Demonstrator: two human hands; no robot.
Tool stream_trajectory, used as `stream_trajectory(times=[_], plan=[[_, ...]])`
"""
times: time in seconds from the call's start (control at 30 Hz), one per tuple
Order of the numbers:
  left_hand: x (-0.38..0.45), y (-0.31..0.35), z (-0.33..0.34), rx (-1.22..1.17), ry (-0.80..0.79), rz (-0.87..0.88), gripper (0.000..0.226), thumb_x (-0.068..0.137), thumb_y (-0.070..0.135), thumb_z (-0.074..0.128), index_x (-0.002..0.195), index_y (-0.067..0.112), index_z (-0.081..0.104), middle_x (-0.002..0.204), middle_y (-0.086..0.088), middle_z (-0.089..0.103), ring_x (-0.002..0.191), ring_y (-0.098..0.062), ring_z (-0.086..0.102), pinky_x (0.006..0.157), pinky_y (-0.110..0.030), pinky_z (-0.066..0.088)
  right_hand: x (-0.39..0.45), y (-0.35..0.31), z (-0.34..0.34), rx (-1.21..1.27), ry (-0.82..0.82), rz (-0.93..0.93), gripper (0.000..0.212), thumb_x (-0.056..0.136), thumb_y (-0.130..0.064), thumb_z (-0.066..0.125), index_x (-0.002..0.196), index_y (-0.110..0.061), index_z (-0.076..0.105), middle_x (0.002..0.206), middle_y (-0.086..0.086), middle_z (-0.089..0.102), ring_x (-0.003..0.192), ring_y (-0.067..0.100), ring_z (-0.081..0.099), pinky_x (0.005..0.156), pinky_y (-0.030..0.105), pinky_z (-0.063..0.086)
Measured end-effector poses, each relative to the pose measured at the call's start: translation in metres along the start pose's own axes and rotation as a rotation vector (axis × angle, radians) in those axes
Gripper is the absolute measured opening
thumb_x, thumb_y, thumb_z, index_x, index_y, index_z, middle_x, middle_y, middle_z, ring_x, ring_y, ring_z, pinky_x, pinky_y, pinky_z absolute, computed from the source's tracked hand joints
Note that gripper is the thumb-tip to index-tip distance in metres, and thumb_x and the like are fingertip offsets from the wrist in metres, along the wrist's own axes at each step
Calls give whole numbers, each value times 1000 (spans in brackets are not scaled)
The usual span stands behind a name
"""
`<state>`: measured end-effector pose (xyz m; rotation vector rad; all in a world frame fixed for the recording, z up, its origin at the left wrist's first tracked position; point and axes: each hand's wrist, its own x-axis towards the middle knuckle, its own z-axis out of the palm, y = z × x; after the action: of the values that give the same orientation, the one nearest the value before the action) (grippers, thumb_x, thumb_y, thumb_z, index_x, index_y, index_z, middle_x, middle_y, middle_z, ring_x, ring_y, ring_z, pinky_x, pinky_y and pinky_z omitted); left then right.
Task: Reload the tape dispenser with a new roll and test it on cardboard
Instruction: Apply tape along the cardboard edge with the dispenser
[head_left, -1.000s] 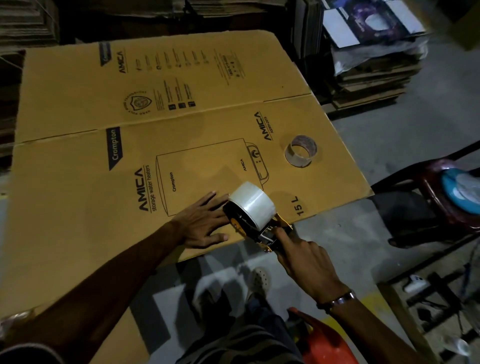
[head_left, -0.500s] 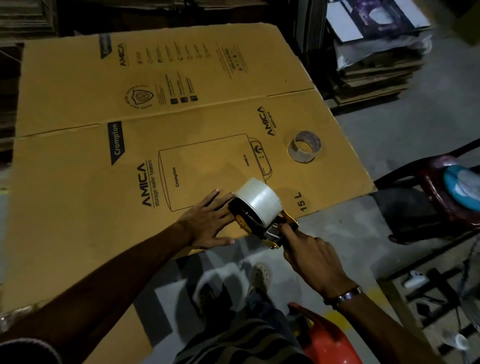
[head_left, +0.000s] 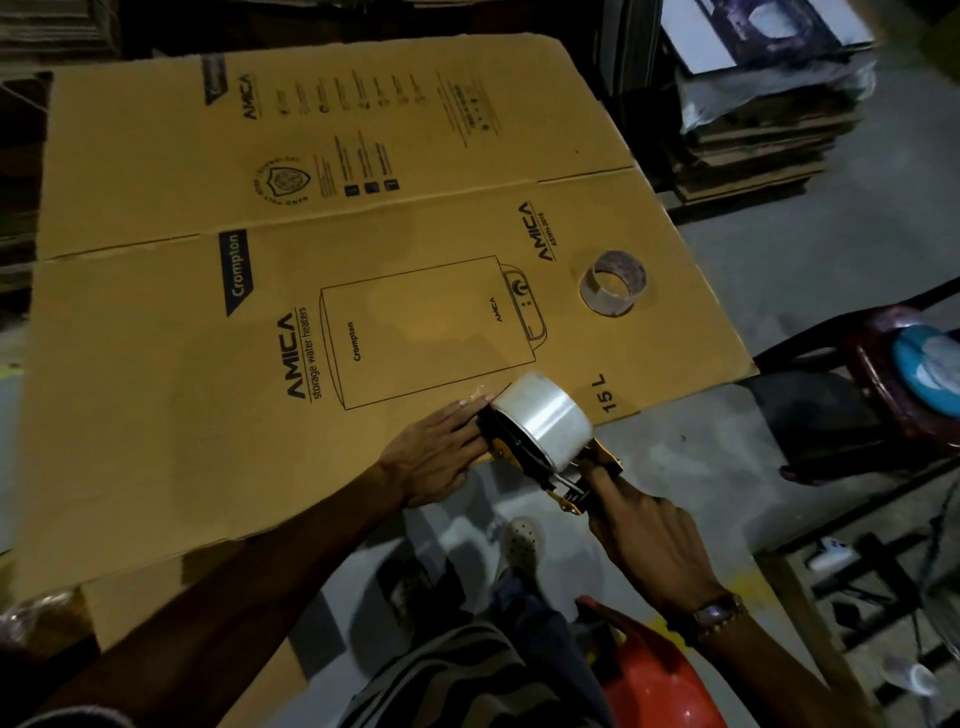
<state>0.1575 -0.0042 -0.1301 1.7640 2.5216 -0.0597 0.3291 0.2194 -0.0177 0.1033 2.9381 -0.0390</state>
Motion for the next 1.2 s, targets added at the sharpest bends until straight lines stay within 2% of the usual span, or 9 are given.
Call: stream_trajectory(times=[0.17, 0.33, 0.47, 0.6, 0.83, 0.93, 1.03, 1.13, 1.2], plan=[[1, 5, 7, -12, 22, -48, 58, 94, 31, 50, 149, 23, 33, 161, -12, 27, 151, -32, 13, 121, -49, 20, -5, 4, 0, 43, -18, 15, 39, 92, -25, 55, 126, -30, 37, 96, 3, 71, 53, 26, 60, 44, 29, 37], [4, 11, 6, 3, 10, -79, 61, 89, 23, 58, 146, 31, 36, 162, -17, 20, 151, -36, 9, 120, -54, 21, -12, 7, -2, 50, -23, 29, 36, 94, -26, 51, 128, -29, 41, 99, 1, 71, 53, 23, 55, 46, 27, 27], [4, 15, 5, 57, -14, -105, 64, 89, 24, 59, 148, 29, 34, 162, -18, 16, 151, -38, 7, 120, -55, 17, -16, 8, 4, 55, -30, 36, 40, 92, -27, 50, 131, -29, 40, 101, 1, 70, 59, 32, 62, 47, 32, 39], [7, 22, 1, 32, -11, -126, 65, 86, 21, 65, 144, 31, 37, 160, -14, 5, 150, -39, 11, 116, -61, 23, -22, 15, 8, 25, -11, 38, 43, 90, -26, 53, 131, -26, 43, 94, 3, 70, 58, 35, 62, 45, 35, 42], [8, 23, -14, 85, -84, -129, 70, 90, 29, 58, 150, 32, 22, 164, -18, -1, 151, -39, 4, 116, -65, 15, -30, 12, 11, 8, 37, 36, 41, 85, -22, 62, 123, -24, 48, 86, 4, 70, 50, 32, 59, 40, 32, 38], [11, 20, -19, 101, -13, -72, 66, 85, 28, 57, 145, 27, 30, 163, -22, 10, 149, -40, 15, 115, -65, 18, -35, 7, 12, 6, 27, 43, 43, 84, -20, 63, 124, -25, 48, 91, 5, 69, 56, 33, 62, 43, 32, 36], [14, 17, -14, 115, 39, 3, 63, 84, 26, 55, 144, 17, 37, 160, -23, 19, 149, -39, 20, 116, -58, 25, -36, 1, 17, 45, 29, 64, 42, 87, -18, 58, 127, -21, 48, 100, 8, 69, 64, 37, 65, 48, 32, 33], [18, 15, -12, 123, -43, 28, 63, 90, 27, 28, 151, 17, 28, 162, -21, 12, 152, -36, 7, 121, -53, 15, -39, -7, 20, 118, 16, 100, 36, 92, -18, 50, 127, -21, 44, 108, 9, 66, 73, 39, 66, 52, 34, 35], [19, 15, -13, 109, -107, 24, 63, 93, 27, 30, 155, 20, 19, 164, -19, 3, 152, -35, -2, 122, -53, 8, -40, -12, 22, 170, -2, 117, 32, 95, -20, 46, 126, -22, 40, 112, 9, 65, 79, 39, 65, 56, 38, 41]])
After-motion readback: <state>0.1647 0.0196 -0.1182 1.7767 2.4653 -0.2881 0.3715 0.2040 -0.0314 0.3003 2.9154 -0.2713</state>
